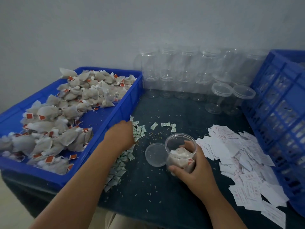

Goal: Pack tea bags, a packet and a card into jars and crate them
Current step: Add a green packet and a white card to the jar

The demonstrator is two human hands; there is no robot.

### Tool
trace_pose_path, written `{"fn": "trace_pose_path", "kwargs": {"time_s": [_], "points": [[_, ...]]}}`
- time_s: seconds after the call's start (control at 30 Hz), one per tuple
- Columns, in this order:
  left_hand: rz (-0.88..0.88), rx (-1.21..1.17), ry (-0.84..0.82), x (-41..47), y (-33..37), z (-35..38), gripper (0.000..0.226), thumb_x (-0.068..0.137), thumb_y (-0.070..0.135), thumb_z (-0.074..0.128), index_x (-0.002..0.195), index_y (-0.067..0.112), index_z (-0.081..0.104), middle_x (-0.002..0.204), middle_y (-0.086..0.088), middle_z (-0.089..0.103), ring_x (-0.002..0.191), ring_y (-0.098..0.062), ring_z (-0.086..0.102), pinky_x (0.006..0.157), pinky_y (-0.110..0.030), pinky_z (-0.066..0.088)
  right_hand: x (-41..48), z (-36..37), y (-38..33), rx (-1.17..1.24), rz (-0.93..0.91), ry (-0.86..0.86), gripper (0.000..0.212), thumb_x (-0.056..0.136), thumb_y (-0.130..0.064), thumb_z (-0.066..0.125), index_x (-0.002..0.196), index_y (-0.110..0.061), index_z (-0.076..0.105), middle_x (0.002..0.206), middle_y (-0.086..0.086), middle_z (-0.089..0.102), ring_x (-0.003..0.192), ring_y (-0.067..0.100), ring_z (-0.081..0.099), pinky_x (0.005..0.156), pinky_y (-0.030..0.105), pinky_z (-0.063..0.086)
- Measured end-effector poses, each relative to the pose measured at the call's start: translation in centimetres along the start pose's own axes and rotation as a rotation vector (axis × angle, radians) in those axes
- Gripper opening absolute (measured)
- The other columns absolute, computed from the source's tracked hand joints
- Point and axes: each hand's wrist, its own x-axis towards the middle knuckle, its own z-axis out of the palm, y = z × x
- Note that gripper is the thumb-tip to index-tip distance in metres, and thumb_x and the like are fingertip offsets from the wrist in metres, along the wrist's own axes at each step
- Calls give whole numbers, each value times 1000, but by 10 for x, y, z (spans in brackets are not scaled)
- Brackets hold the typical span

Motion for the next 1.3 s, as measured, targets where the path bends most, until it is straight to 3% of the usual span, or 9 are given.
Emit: {"fn": "trace_pose_path", "kwargs": {"time_s": [0.23,0.37,0.53,0.63,0.77,0.93,1.03,1.17,1.3], "points": [[-53,-169,257,7,-3,41,12,100,23,67,94,14,72,96,-4,68,85,-25,65,73,-38,56,1,1,-4,6,10,-4,84,60,-61,90,136,-44,56,132,-31,65,123,-6,64,94,5,48],[12,-320,374,1,2,28,10,99,24,68,102,21,78,101,4,74,92,-18,69,74,-30,51,0,1,-4,7,2,5,83,60,-59,90,135,-45,56,133,-30,65,125,-6,63,94,4,47],[0,-978,369,-24,25,-16,11,91,41,78,98,33,76,83,18,77,79,1,72,69,-19,54,0,1,-4,0,-26,14,84,60,-59,93,135,-47,56,135,-33,63,127,-8,61,95,4,46],[202,-1191,267,-50,50,-41,9,89,43,80,90,34,77,82,14,78,79,-2,74,69,-14,56,-1,1,-5,3,-41,33,81,61,-57,94,132,-54,55,135,-33,63,126,-8,62,94,3,46],[426,-959,185,-73,85,-42,15,82,49,83,81,37,75,79,21,74,76,1,69,65,-13,52,-1,2,-10,33,-73,54,80,64,-51,96,130,-65,52,134,-30,66,121,-6,66,91,4,49],[454,-442,279,-68,96,-26,22,83,64,72,89,44,81,86,23,58,97,-3,45,85,-24,37,-3,0,-13,46,-127,104,81,68,-45,97,133,-64,53,130,-27,70,115,-4,71,86,5,52],[456,-504,238,-63,96,-23,32,90,64,60,98,42,82,87,19,52,92,-5,48,78,-22,35,-4,-1,-12,42,-141,133,81,68,-46,97,134,-60,53,132,-25,69,119,0,70,89,9,54],[304,-969,320,-46,97,-18,14,100,38,63,96,39,76,89,17,70,82,4,64,70,-7,44,-3,-6,-7,84,-139,271,86,68,-48,95,143,-43,54,137,-21,66,130,3,65,99,12,52],[342,-641,83,-27,110,12,18,100,27,65,114,30,75,106,15,75,95,-1,67,88,-21,50,2,-15,-3,102,-72,655,92,67,-60,91,147,-39,52,135,-22,63,125,4,67,96,21,59]]}}
